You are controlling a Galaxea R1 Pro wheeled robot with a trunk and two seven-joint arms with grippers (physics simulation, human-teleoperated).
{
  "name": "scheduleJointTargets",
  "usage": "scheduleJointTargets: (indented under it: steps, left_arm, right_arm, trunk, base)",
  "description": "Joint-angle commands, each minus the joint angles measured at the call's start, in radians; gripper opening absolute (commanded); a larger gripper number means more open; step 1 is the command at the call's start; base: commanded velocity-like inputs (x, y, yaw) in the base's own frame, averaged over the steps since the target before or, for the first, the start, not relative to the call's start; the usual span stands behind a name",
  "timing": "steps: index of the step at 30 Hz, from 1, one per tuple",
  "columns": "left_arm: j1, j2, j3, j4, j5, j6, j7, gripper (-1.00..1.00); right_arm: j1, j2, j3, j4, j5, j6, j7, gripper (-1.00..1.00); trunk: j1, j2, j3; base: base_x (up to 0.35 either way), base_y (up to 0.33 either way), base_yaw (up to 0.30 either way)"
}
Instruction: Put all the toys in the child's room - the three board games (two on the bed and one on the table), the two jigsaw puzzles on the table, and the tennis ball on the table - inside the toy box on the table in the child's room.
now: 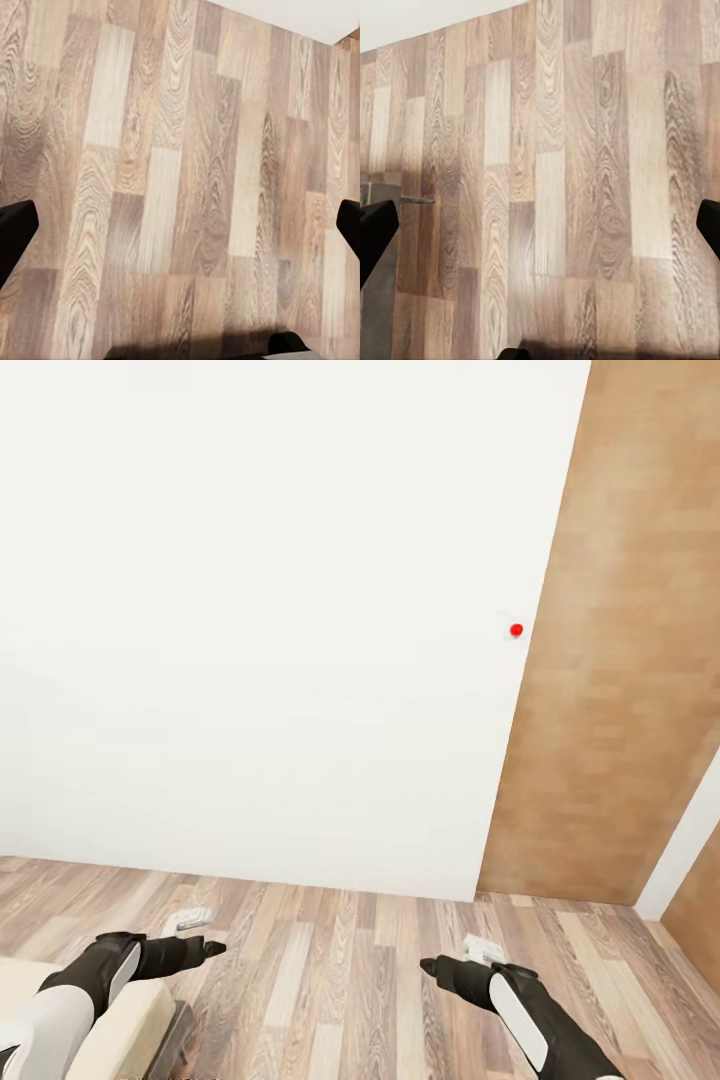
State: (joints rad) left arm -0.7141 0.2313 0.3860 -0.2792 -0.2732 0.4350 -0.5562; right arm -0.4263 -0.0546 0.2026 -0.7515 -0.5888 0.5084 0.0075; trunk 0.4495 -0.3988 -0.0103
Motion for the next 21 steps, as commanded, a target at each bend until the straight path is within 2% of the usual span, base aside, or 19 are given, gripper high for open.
scheduleJointTargets:
  steps: [1,7,13,21]
  left_arm:
    - [-0.001,-0.001,0.009,-0.002,-0.009,0.007,-0.007,1.00]
    - [-0.001,0.003,0.010,-0.006,-0.008,0.009,-0.015,1.00]
    - [-0.001,0.007,0.010,-0.012,-0.009,0.008,-0.015,1.00]
    - [-0.001,0.020,0.011,-0.031,-0.008,0.009,-0.016,1.00]
  right_arm:
    - [-0.001,-0.001,0.003,-0.002,0.000,0.004,0.001,1.00]
    - [-0.004,0.008,0.003,-0.009,0.000,0.006,0.002,1.00]
    - [-0.015,0.017,0.003,-0.064,0.000,0.039,0.000,1.00]
    - [-0.035,0.018,0.024,-0.230,0.001,0.164,-0.005,1.00]
  trunk:
    - [0.001,-0.001,0.000]
    - [0.001,-0.001,0.007]
    - [0.001,-0.001,0.011]
    - [0.001,-0.001,0.016]
  base:
    - [0.000,0.000,0.197]
    - [0.000,0.000,0.223]
    - [0.000,0.000,0.258]
    - [0.000,0.000,0.269]
